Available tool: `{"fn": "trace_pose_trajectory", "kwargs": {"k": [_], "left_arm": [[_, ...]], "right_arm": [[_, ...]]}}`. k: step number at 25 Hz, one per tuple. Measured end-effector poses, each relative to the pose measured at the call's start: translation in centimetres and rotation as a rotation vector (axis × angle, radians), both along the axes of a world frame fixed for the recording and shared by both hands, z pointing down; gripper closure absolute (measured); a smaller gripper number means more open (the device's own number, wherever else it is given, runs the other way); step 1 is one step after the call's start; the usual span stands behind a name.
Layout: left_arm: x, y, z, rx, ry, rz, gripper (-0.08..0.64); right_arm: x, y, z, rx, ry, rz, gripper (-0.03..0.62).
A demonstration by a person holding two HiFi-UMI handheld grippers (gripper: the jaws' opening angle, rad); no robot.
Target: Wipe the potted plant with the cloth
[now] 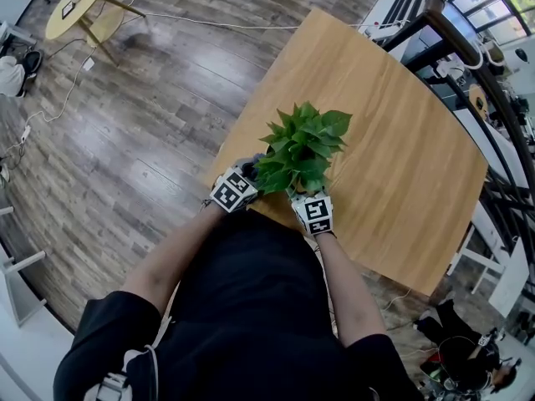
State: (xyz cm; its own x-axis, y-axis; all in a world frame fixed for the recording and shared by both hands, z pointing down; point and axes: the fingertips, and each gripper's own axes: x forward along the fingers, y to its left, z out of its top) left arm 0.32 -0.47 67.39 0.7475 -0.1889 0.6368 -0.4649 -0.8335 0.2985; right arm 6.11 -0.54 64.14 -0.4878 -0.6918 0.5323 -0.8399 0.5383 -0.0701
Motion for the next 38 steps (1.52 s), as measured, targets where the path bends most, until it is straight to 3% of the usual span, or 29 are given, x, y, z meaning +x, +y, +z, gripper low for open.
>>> {"fn": "trace_pose_trajectory", "kwargs": {"k": [5, 8, 11, 15, 17, 19, 23, 33, 38], "left_arm": [[0.5, 2.3, 0.1, 0.02, -0.005, 0.083, 0.408], [0.2, 1.9, 0.0, 0.007, 0.007, 0.048, 0.408], [-0.2, 1.1, -0.2, -0.024, 0.027, 0.007, 0.408], [0.0, 0.6, -0.9, -0.027, 0.034, 0.024, 0.408], [-0.1, 0.3, -0.8, -0.018, 0.028, 0.003, 0.408], [-0.3, -0.2, -0.7, -0.006, 0.025, -0.031, 0.408], [-0.7, -0.9, -0.6, 0.011, 0.016, -0.044, 0.408], [-1.7, -3.1, -0.2, 0.014, 0.007, -0.084, 0.408], [-1.0, -3.7, -0.3, 0.024, -0.003, -0.06, 0.408]], "right_arm": [[-0.3, -0.1, -0.2, 0.011, 0.003, 0.023, 0.299], [-0.4, 0.2, 0.0, 0.007, 0.019, 0.013, 0.299], [-1.5, 1.4, -0.1, 0.0, 0.035, -0.053, 0.299], [-3.5, 4.2, -0.3, -0.004, 0.035, -0.163, 0.299], [-3.4, 5.0, 0.1, -0.029, 0.028, -0.142, 0.299], [-1.9, 4.7, 0.8, -0.057, 0.027, -0.063, 0.299], [1.8, 2.3, 1.2, -0.038, 0.095, 0.039, 0.298], [-0.2, -1.5, 0.2, 0.049, 0.151, -0.102, 0.29], [0.3, -2.1, 0.3, 0.036, 0.175, -0.073, 0.285]]}}
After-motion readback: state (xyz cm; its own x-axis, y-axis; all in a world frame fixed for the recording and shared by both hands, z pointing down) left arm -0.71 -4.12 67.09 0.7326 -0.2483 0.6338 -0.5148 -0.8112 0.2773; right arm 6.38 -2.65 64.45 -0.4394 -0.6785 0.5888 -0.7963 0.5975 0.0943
